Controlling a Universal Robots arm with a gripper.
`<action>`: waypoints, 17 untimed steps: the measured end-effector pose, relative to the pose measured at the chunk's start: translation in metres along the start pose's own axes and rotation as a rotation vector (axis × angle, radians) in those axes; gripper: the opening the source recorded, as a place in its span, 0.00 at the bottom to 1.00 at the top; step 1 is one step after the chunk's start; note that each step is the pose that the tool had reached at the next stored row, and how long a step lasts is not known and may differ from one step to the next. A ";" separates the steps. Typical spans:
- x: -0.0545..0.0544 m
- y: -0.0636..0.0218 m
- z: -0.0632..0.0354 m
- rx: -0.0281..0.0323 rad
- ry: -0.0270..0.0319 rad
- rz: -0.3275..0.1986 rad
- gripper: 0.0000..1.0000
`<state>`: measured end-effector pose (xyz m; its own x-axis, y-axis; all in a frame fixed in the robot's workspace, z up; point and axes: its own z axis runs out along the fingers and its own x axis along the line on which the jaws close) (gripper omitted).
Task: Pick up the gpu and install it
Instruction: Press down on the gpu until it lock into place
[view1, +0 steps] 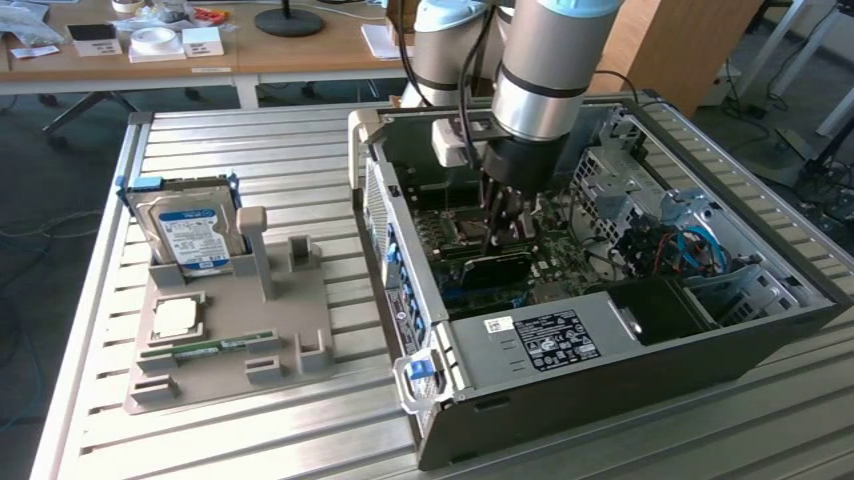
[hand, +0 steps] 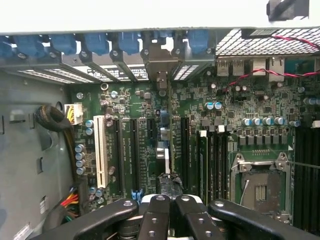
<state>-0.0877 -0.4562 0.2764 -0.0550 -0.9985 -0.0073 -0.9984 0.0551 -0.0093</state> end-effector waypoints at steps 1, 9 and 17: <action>0.000 0.0000 0.0009 0.0001 -0.0003 0.000 0.11; -0.003 0.0004 0.0042 0.0000 -0.0002 0.000 0.11; -0.003 0.0033 0.0070 0.0000 0.0000 0.000 0.11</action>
<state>-0.0908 -0.4525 0.2694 -0.0550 -0.9985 -0.0073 -0.9984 0.0550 -0.0093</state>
